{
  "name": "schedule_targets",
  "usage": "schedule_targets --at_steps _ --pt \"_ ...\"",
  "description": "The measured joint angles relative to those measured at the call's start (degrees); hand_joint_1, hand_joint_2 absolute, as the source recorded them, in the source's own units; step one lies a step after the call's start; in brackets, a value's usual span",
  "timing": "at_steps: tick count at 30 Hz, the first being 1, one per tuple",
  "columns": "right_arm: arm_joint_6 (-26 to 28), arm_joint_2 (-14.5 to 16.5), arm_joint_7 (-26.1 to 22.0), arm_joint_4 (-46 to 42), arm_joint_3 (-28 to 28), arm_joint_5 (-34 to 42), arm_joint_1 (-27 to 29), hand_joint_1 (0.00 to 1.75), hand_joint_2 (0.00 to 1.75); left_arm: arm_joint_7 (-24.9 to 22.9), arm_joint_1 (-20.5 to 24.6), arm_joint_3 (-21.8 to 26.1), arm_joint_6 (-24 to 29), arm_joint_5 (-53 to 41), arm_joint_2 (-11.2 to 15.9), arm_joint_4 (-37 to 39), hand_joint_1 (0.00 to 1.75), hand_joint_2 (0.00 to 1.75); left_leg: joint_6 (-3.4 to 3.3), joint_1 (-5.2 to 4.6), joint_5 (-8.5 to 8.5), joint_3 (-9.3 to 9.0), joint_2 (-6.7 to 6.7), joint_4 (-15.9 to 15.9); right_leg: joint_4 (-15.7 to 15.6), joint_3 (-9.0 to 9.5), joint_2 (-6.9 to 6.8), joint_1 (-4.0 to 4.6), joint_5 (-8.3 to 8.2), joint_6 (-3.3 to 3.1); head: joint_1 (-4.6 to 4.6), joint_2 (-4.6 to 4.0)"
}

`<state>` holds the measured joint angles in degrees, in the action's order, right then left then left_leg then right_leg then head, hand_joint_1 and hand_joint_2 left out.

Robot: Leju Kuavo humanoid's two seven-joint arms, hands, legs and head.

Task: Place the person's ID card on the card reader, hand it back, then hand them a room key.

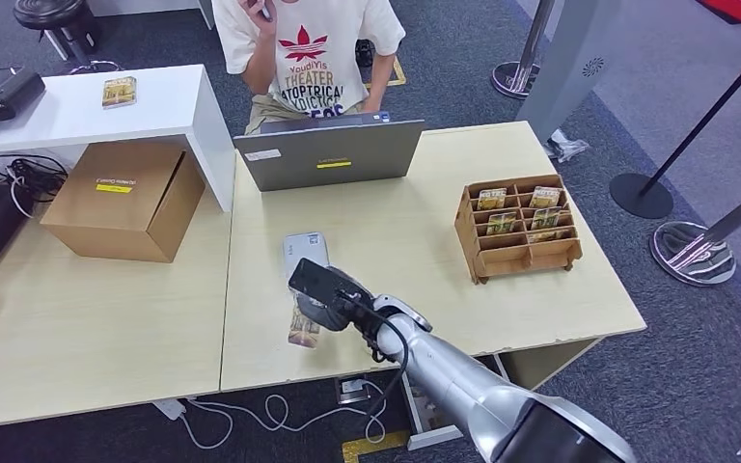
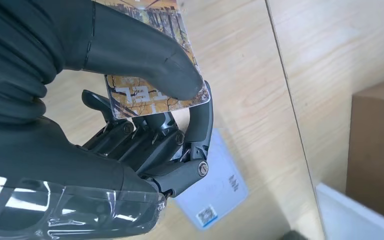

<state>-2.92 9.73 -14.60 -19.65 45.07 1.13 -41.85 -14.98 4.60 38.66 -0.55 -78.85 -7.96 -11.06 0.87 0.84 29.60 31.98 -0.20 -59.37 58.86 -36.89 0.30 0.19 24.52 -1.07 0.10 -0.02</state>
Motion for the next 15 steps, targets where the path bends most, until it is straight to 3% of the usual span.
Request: schedule_targets --at_steps 15 --pt "6.2 -5.6 -2.1 -0.1 -12.6 7.0 -2.6 1.75 1.75 0.1 -0.2 0.1 -0.2 -0.7 0.0 0.0 0.0 0.0 0.0 -0.02 0.0 0.0 -0.01 0.0 0.0 -0.01 0.0 -0.01 -0.01 0.0 0.0 0.0"
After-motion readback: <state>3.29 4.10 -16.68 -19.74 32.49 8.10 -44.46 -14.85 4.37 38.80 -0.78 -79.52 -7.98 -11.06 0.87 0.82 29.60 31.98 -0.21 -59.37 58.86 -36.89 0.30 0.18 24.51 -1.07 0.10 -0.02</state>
